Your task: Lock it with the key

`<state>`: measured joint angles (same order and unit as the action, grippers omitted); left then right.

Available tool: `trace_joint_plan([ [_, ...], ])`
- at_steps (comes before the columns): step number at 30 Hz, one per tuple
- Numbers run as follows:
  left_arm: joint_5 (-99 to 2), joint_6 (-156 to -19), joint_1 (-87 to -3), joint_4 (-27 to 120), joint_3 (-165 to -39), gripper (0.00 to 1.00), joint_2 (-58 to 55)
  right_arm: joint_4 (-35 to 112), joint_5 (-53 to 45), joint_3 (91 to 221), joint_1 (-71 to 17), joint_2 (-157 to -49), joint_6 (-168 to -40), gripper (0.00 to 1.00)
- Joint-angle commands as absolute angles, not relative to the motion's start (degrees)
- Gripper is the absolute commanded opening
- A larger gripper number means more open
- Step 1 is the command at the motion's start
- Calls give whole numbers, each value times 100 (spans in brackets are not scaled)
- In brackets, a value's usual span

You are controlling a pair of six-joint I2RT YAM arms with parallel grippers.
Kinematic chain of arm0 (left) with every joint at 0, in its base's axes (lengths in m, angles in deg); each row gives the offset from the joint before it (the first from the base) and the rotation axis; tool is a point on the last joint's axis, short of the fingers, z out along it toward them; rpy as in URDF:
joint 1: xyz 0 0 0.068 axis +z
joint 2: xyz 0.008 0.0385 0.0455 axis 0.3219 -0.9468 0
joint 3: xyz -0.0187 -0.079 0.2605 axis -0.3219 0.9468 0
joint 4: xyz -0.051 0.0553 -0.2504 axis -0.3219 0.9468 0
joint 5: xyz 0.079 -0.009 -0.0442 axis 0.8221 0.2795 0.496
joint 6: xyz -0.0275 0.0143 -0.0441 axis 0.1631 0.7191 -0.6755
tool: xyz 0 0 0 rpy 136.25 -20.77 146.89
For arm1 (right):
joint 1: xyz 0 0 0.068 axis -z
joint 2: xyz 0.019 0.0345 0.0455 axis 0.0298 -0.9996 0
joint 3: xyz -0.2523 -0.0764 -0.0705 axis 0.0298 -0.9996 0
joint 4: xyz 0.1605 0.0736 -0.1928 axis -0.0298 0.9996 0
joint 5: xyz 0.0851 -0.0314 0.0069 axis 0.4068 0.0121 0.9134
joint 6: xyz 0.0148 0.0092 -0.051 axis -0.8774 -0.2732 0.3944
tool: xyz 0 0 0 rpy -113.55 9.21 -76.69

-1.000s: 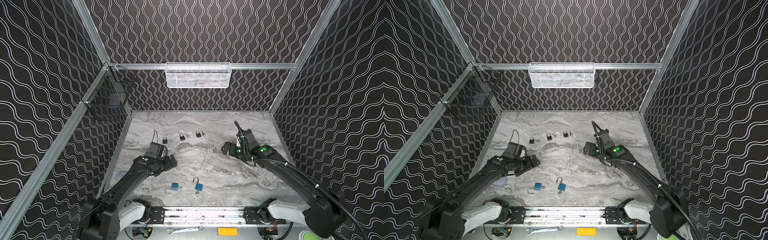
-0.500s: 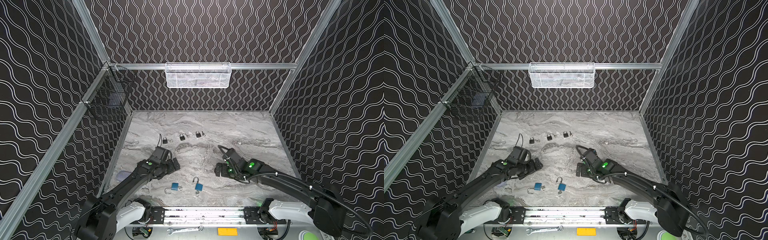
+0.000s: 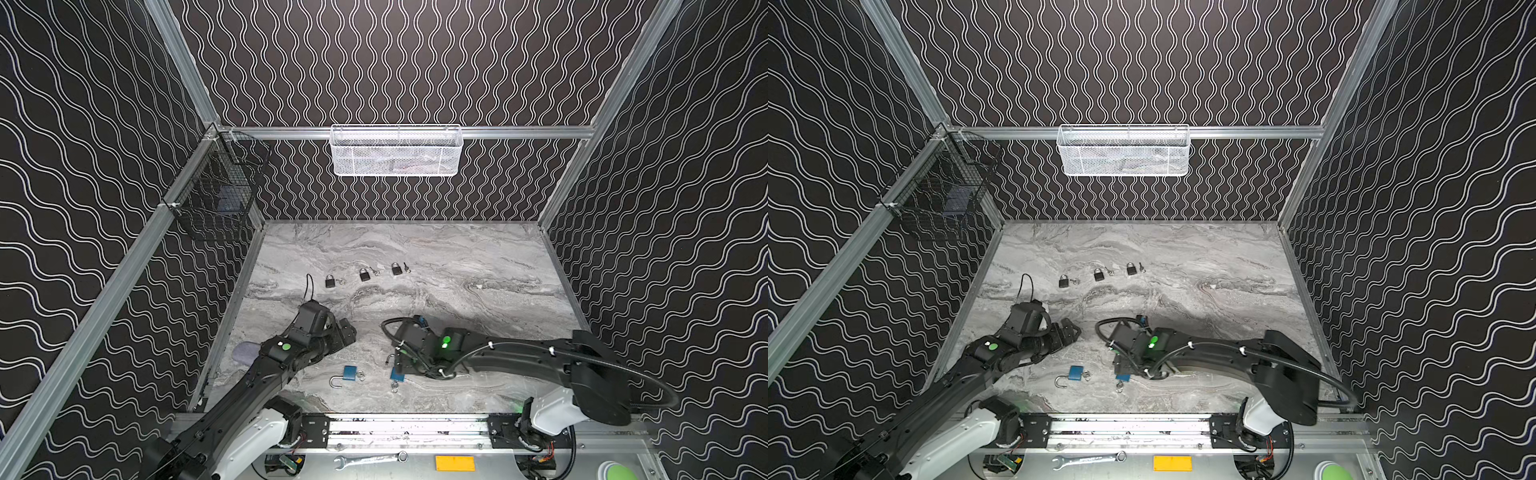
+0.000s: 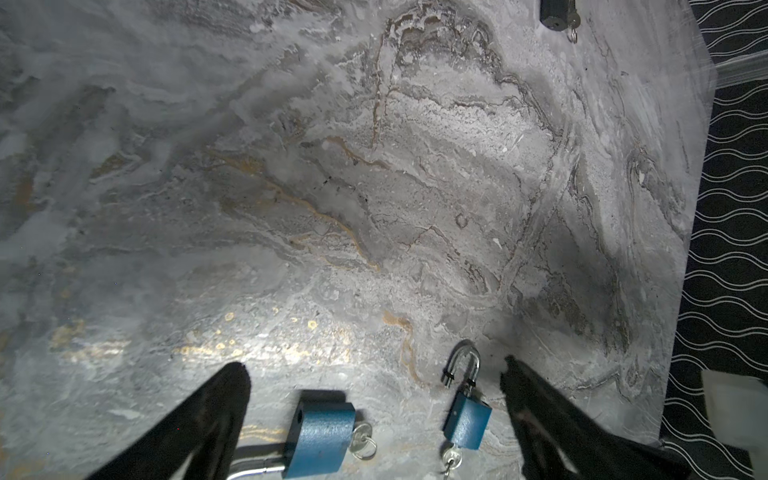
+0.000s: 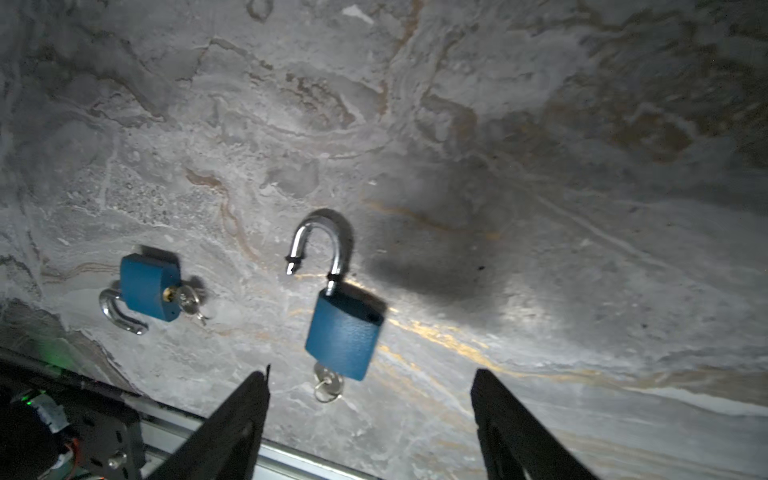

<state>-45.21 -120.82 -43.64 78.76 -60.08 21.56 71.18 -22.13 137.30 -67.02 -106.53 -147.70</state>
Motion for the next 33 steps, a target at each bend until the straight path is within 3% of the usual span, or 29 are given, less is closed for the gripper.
trace_joint_plan([
  [1,-4701,-12218,-4365,7732,-5985,99,2132,7368,-2443,14011,-6928,-10980,-15355,76],
  [10,-4513,-12185,-4358,8006,-5930,99,2685,7526,-2561,14407,-7346,-11647,-15980,68],
  [23,-4622,-12249,-4352,8024,-5853,99,3018,8300,-3003,14865,-7305,-12179,-16238,64],
  [33,-4576,-12137,-4338,8233,-5926,99,3058,8008,-2895,14807,-7233,-12334,-16151,58],
])
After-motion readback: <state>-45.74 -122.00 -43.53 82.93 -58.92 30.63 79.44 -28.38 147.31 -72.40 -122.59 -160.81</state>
